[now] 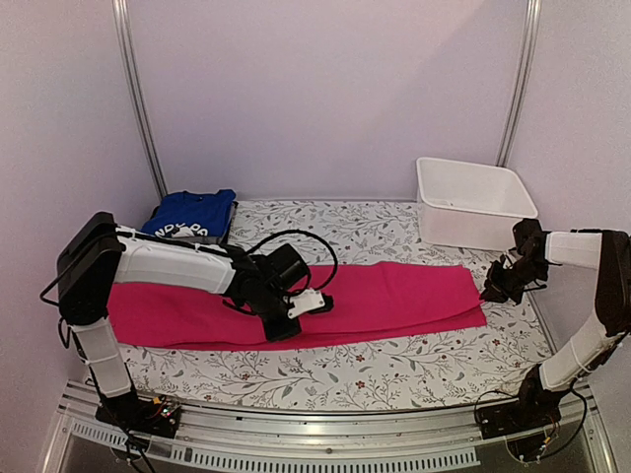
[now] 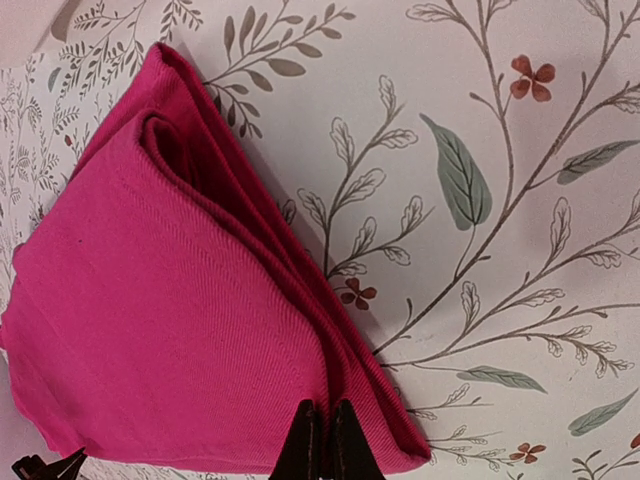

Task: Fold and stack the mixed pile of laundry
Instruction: Smooth out the rectangle-folded trousers at the center of the board.

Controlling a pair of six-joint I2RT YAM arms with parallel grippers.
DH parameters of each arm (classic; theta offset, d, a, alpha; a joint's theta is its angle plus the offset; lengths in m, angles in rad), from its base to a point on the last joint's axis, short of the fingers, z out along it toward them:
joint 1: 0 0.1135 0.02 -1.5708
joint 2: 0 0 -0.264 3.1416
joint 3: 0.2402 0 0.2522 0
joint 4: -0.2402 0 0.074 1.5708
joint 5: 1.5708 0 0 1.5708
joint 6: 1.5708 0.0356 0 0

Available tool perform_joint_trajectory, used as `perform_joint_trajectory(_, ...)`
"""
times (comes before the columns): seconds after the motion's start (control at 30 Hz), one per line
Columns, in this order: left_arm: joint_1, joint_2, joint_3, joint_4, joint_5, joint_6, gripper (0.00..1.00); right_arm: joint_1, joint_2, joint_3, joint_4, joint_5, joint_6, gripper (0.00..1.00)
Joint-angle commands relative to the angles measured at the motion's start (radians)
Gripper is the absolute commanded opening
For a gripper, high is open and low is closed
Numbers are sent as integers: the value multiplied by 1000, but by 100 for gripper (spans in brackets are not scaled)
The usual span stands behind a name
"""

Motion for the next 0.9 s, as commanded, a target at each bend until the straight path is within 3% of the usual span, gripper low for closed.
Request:
perform_joint_trajectory(0.0,0,-66,19,-33,-18,4,0,-3,-39,46,-44,-13,7,0)
perform_joint_trajectory(0.27,5,-161,-8,-101,-11,-17,0,-3,-108,15,-114,-35,44,0)
perform_joint_trajectory(0.53,4,-135,-73,-65,44,-39,0,-3,-170,-104,-106,27,73,0)
perform_joint_trajectory(0.87,1,-72,-59,-58,40,-44,0,-3,-61,-100,-56,55,56,0)
